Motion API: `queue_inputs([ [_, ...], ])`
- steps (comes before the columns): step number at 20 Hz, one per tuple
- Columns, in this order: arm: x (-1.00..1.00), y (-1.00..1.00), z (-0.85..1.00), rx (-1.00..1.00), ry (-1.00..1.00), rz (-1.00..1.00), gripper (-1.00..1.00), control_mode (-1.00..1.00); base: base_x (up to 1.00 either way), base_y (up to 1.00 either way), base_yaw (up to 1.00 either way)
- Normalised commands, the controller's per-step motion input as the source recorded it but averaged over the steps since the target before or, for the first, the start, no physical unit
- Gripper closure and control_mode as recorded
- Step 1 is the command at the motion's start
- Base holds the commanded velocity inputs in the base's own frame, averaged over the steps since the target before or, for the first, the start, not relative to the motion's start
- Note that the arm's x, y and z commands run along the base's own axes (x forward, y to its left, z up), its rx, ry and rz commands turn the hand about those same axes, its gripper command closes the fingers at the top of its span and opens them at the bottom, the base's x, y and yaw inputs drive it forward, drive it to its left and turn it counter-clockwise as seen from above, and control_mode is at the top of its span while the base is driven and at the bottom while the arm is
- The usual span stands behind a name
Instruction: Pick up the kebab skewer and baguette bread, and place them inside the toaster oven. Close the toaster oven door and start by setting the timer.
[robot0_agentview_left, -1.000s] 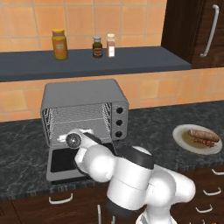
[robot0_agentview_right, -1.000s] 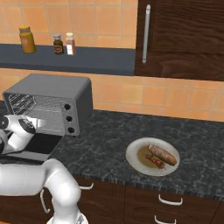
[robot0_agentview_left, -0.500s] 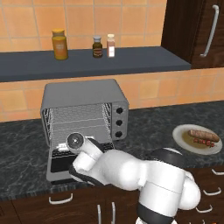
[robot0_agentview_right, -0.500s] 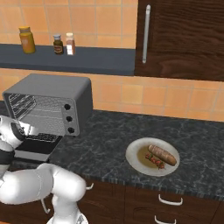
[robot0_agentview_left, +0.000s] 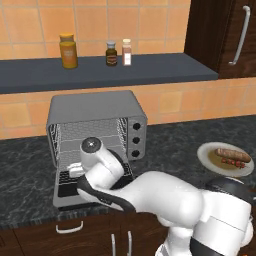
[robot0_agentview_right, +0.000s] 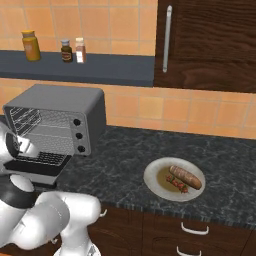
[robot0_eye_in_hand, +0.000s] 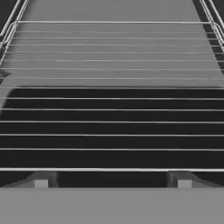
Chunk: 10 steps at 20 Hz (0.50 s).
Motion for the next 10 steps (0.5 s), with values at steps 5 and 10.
queue_inputs([
  [5,-0.47,-0.91,0.72,0.01,0.00,-0.04,-1.00,-1.00,0.00,0.00,0.00],
  [10,-0.41,-1.00,0.40,0.02,0.00,-0.01,-1.00,-1.00,0.00,0.00,0.00],
])
